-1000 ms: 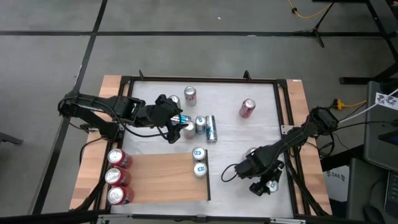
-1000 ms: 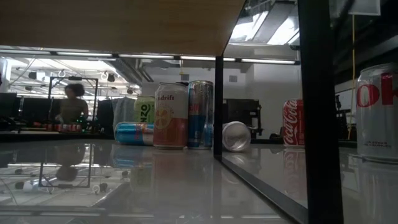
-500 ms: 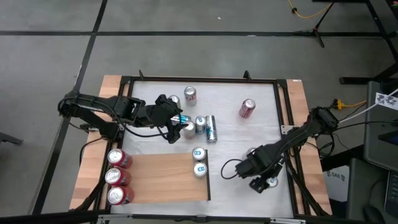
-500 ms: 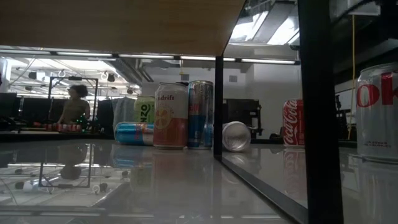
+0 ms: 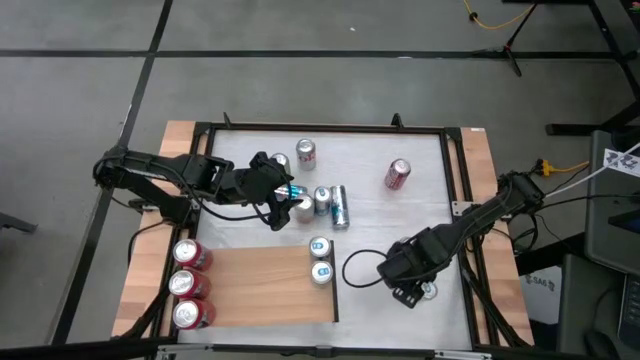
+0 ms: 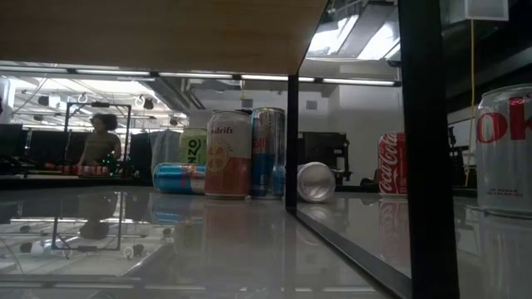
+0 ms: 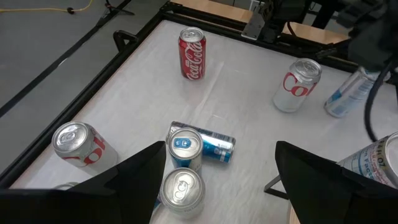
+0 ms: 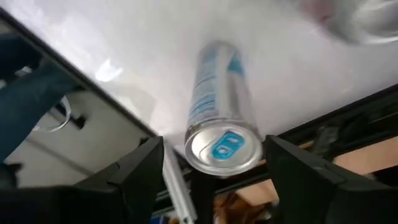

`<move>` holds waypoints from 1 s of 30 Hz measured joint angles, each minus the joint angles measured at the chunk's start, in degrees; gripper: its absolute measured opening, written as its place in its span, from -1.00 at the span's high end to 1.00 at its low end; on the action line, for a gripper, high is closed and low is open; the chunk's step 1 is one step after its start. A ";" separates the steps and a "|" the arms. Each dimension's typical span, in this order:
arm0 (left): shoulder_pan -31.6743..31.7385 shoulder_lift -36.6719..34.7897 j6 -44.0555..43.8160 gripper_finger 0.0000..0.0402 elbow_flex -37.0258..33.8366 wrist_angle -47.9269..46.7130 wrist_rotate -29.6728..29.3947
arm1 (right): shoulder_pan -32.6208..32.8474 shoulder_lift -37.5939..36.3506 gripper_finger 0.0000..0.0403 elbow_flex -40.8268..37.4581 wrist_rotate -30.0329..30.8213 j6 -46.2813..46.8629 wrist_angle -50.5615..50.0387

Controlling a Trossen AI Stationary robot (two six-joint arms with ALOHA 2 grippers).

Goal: Place canned beverage on shelf
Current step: Put the blue soda can on the shelf aligned with the blue soda cans

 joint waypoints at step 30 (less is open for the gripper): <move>-2.45 0.04 0.04 -0.47 0.00 3.19 -0.61 | 14.06 -8.95 -0.33 3.79 27.00 -3.26 -8.78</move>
